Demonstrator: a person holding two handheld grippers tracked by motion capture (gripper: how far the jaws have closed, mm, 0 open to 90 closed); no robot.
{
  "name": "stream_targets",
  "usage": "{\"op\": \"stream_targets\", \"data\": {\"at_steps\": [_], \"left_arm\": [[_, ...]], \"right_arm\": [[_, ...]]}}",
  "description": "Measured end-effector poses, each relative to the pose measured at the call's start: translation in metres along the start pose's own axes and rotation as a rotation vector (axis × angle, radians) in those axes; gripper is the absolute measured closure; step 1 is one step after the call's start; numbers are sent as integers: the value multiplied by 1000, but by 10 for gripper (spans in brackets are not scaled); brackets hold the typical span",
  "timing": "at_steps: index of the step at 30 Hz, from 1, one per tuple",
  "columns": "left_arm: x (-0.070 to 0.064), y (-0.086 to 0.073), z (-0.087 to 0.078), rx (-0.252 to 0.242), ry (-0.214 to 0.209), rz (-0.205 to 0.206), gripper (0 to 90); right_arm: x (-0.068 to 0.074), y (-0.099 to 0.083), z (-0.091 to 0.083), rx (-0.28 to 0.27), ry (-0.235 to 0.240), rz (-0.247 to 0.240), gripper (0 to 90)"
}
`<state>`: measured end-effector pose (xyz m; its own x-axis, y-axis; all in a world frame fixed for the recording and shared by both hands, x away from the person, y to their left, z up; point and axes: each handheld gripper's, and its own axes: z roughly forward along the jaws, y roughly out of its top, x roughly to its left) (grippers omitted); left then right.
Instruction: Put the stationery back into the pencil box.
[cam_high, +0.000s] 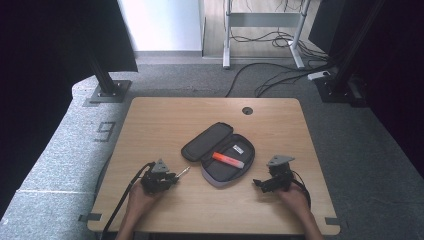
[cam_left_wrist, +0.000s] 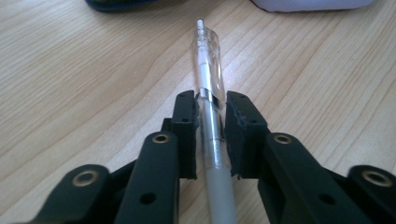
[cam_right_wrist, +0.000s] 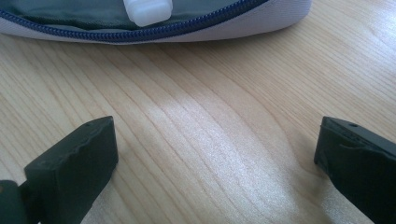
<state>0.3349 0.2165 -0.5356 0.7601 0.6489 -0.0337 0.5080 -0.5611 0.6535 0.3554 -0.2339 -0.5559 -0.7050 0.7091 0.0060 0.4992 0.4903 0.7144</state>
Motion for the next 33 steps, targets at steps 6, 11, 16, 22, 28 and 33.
{"op": "stream_targets", "data": {"at_steps": [6, 11, 16, 22, 28, 33], "left_arm": [[4, -2, -1, -7, -18, -19, 798], [7, -2, -1, -10, -41, -29, 802], [9, -1, -4, -4, -57, -29, 801], [10, 1, -14, -42, -95, -40, 801], [4, 8, -21, -58, -118, -21, 801], [-2, 13, -24, -68, -126, -4, 801]], "right_arm": [[0, 0, 0, 0, 1, 0, 0], [0, 0, 0, 0, 0, 1, 0], [0, 0, 0, 0, 0, 0, 0], [0, 0, 0, 0, 1, 0, 0], [0, 0, 0, 0, 1, 0, 0], [0, 0, 0, 0, 1, 0, 0]]}}
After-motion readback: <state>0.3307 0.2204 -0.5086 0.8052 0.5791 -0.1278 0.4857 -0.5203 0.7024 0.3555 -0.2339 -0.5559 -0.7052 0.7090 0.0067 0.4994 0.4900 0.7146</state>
